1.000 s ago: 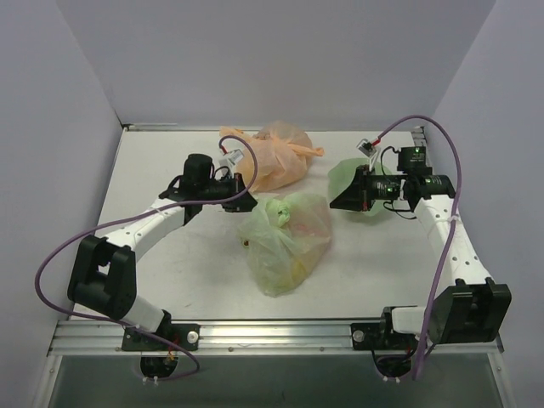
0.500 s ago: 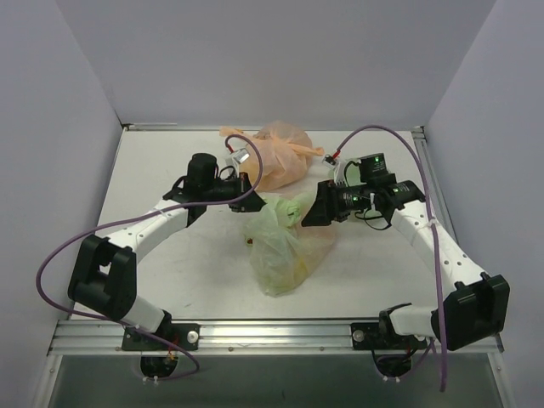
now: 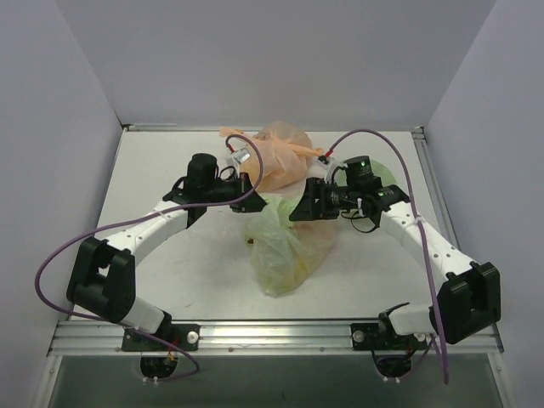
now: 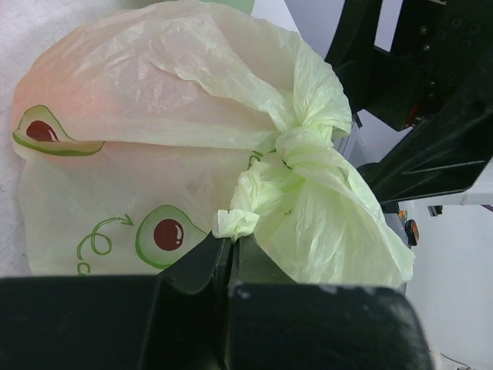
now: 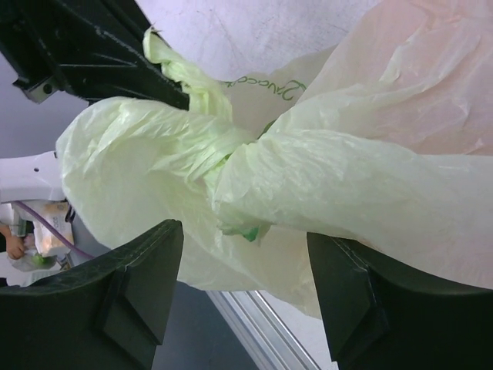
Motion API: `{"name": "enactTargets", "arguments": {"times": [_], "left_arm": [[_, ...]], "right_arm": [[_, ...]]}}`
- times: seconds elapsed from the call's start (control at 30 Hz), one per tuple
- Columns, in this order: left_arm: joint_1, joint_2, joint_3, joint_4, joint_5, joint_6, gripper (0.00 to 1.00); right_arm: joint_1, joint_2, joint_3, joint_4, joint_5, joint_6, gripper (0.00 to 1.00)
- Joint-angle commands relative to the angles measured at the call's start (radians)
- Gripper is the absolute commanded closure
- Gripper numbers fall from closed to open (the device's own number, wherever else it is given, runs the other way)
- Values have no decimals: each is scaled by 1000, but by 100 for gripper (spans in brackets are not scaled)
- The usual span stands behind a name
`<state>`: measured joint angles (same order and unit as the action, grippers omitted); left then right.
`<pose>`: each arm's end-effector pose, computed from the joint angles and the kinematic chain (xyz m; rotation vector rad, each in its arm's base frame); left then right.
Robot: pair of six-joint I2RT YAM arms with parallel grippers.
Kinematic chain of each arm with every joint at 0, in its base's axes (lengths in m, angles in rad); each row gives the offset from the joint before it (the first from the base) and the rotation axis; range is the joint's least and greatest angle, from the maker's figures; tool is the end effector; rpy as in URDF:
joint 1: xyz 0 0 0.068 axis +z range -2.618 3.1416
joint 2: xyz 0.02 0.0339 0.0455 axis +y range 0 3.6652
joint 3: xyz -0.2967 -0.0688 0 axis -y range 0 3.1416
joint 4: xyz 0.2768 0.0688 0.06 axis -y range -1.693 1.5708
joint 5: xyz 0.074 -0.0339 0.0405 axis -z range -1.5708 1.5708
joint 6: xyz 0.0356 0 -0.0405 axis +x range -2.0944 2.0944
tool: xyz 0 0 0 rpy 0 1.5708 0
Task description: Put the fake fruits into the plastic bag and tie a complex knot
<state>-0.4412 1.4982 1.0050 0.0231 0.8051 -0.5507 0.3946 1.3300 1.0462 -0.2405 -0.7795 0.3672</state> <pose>0.3134 -0.1764 0.2865 0.4369 2.1466 -1.4126 0.2837 0.1453 0.3320 -0.5313 2.1127 1.2629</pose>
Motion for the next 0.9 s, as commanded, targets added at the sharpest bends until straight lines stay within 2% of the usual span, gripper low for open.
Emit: {"name": "enactTargets", "arguments": {"times": [0.0, 0.17, 0.23, 0.27, 0.37, 0.43, 0.5, 0.87], "left_arm": [[-7, -47, -5, 55, 20, -6, 100], [-10, -50, -6, 54, 16, -6, 100], [-11, -50, -3, 54, 17, -6, 100], [-11, -47, -2, 54, 16, -5, 100], [-11, -46, 1, 52, 13, -8, 100], [-11, -46, 1, 51, 8, -8, 100], [-7, -47, 4, 34, -4, 3, 100], [81, -56, 23, -58, -46, 64, 100]], "right_arm": [[7, 18, -9, 64, 20, 10, 34], [23, 43, -18, 112, 6, 12, 40], [27, 51, -21, 131, 0, 13, 52], [29, 55, -20, 136, -4, 15, 61], [29, 60, -17, 135, -27, 7, 75], [24, 55, -12, 121, -41, -16, 91], [12, 43, -11, 103, -59, -24, 100], [-98, -57, -40, -26, -222, -188, 100]]}}
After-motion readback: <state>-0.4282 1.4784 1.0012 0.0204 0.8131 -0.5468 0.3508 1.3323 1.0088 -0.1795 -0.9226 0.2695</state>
